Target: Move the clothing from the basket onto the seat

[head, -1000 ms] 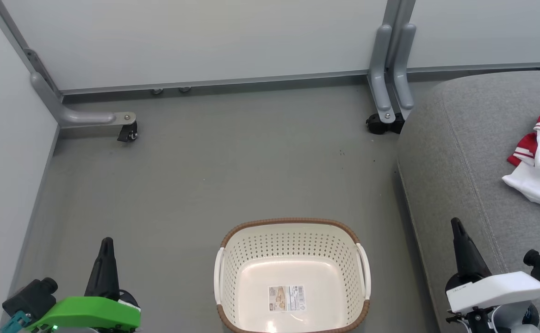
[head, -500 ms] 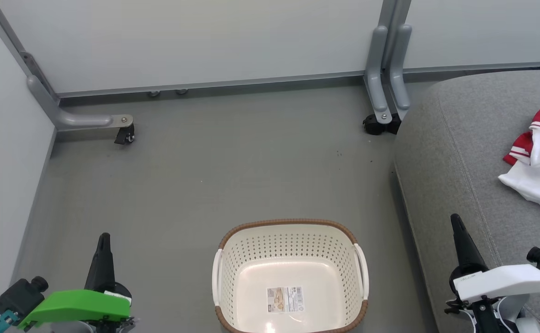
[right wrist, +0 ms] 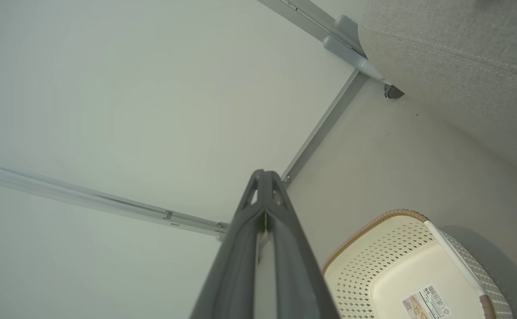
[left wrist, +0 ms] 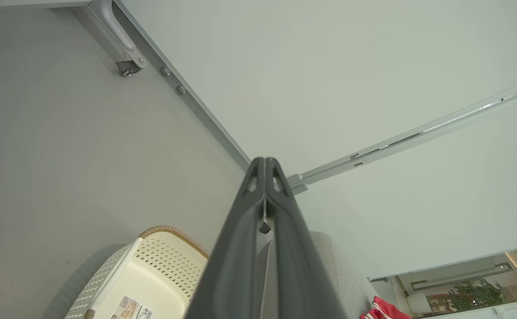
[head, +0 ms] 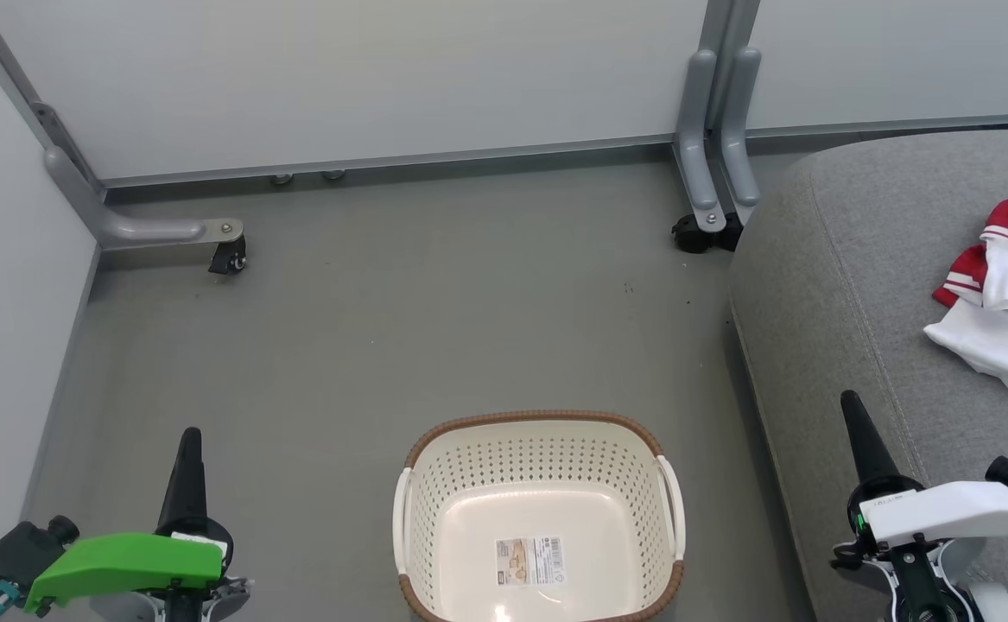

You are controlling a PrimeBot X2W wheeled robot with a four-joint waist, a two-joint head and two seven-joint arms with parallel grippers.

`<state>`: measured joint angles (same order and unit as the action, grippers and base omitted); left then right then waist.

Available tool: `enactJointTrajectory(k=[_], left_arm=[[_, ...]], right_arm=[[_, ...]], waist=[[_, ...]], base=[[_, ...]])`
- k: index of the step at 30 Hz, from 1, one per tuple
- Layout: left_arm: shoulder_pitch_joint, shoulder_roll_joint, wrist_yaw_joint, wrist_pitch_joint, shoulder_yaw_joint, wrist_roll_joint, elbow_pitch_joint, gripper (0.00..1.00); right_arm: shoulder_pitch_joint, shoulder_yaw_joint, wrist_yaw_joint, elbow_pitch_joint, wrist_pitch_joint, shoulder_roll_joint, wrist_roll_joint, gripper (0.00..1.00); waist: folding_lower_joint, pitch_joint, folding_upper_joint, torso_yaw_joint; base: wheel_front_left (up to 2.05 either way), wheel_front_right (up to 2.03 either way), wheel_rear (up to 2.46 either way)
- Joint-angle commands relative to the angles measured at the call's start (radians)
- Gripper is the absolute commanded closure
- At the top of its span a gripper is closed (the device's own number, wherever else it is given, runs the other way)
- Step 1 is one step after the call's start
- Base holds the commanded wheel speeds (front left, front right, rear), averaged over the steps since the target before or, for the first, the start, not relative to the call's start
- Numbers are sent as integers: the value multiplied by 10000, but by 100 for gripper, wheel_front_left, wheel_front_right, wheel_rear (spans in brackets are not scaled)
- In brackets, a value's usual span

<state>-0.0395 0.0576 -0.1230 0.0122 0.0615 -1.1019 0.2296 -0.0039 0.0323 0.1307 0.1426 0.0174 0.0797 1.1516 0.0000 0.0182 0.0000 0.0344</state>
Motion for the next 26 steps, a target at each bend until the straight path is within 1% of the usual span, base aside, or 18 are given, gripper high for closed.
enactJointTrajectory(k=[1,26], left_arm=[[-283,27,-39,-57,67,-285,-62,100],[-515,-24,-75,-652,297,-2637,51,100]], right_arm=[[-202,44,3,-9,-68,71,284,100],[-636,210,3,484,-512,55,2560,100]], waist=[[0,-4,0,-8],[0,-65,0,-149]], base=[[0,0,0],[0,0,0]])
